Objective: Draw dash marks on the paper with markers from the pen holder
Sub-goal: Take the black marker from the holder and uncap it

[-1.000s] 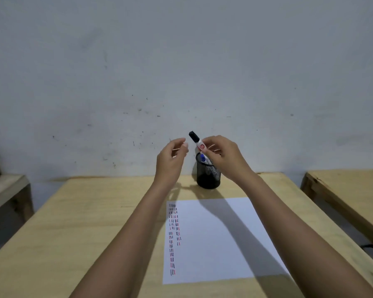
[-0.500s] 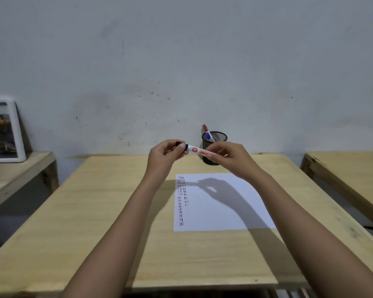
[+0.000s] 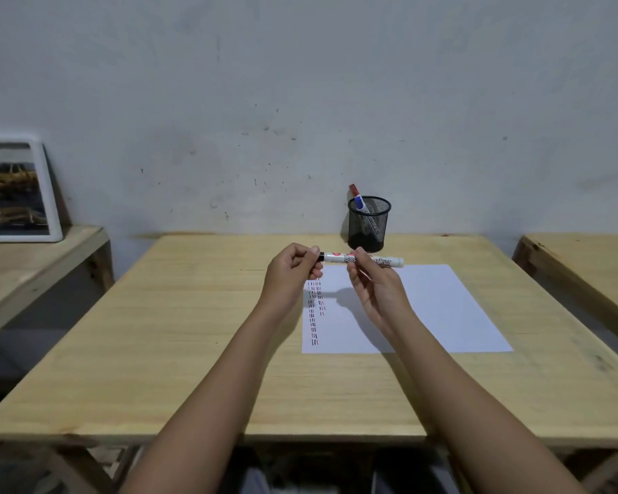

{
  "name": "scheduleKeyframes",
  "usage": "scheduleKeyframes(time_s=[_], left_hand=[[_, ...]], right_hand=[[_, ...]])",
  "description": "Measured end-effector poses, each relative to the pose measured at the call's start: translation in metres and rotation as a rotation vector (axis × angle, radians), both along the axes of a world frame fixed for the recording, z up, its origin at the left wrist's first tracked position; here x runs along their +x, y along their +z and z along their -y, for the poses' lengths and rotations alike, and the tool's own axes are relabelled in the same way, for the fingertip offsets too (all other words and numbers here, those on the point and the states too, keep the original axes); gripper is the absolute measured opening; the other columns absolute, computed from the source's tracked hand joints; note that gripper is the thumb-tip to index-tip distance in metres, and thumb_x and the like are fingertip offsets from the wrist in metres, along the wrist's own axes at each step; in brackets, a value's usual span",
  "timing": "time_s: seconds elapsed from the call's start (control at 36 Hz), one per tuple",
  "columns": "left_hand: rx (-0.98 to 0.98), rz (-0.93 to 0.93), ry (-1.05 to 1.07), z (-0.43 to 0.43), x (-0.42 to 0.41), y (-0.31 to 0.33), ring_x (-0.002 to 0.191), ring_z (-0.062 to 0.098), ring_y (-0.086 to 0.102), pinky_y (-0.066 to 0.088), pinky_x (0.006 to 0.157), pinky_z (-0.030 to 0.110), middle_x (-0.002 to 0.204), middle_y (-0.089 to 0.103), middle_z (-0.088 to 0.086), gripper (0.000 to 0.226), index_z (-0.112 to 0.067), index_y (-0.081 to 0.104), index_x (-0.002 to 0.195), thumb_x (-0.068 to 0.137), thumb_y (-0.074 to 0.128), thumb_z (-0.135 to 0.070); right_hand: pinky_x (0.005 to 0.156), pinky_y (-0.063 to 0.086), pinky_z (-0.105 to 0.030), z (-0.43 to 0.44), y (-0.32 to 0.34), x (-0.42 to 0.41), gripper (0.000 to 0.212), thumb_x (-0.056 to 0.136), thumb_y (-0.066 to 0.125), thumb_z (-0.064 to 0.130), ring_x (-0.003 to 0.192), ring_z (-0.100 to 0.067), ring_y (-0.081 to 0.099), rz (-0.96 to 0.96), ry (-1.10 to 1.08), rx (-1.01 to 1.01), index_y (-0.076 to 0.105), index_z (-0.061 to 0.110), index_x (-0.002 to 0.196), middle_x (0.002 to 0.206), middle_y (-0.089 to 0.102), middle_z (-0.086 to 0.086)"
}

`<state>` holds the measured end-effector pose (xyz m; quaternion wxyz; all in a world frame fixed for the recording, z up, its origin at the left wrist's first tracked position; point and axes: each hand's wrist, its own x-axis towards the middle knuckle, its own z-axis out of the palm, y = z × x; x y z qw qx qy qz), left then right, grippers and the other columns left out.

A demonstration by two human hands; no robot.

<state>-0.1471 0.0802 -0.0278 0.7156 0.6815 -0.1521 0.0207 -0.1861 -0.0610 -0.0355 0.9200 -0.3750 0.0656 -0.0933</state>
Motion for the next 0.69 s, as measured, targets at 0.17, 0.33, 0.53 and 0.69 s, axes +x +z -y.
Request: scheduleKeyframes(time_s=[0.17,0.33,0.53,0.69], left_hand=[[-0.048,-0.092,-0.031,-0.007,0.000,-0.006,0.053,0.002,0.059,0.053,0.065,0.014,0.067,0.063,0.004,0.017,-0.011,0.061,0.075,0.092,0.057,-0.012],[-0.121,-0.199,-0.073,-0.012,0.005,-0.008,0.052,0.003,0.061,0.051,0.059,0.012,0.062,0.066,0.001,0.019,-0.008,0.062,0.073,0.091,0.056,-0.009],[-0.062,-0.261,0.012,-0.035,0.016,-0.011,0.048,0.003,0.060,0.050,0.053,0.010,0.056,0.066,-0.001,0.019,-0.006,0.061,0.073,0.090,0.058,-0.012],[0.468,-0.061,0.238,-0.051,0.020,-0.020,0.065,0.016,0.058,0.041,0.050,0.010,0.073,0.062,0.007,0.011,-0.004,0.065,0.077,0.085,0.062,-0.011]], right_hand=[[0.062,0.052,-0.012,0.002,-0.003,0.004,0.011,0.090,0.057,0.007,0.058,-0.006,0.060,0.047,-0.020,-0.163,0.063,0.002,0.084,0.064,0.061,0.001],[0.064,0.052,-0.012,0.006,0.001,0.008,0.011,0.090,0.052,-0.001,0.060,-0.007,0.060,0.141,0.030,-0.298,0.063,0.002,0.087,0.069,0.065,0.001],[0.065,0.051,-0.011,0.020,0.005,0.008,0.010,0.088,0.054,0.003,0.063,-0.004,0.063,0.177,0.029,-0.304,0.062,0.003,0.093,0.068,0.069,0.004],[0.060,0.051,-0.010,0.028,-0.005,0.011,0.010,0.092,0.053,0.005,0.056,-0.005,0.060,0.078,-0.074,-0.275,0.063,0.004,0.088,0.062,0.065,0.005]])
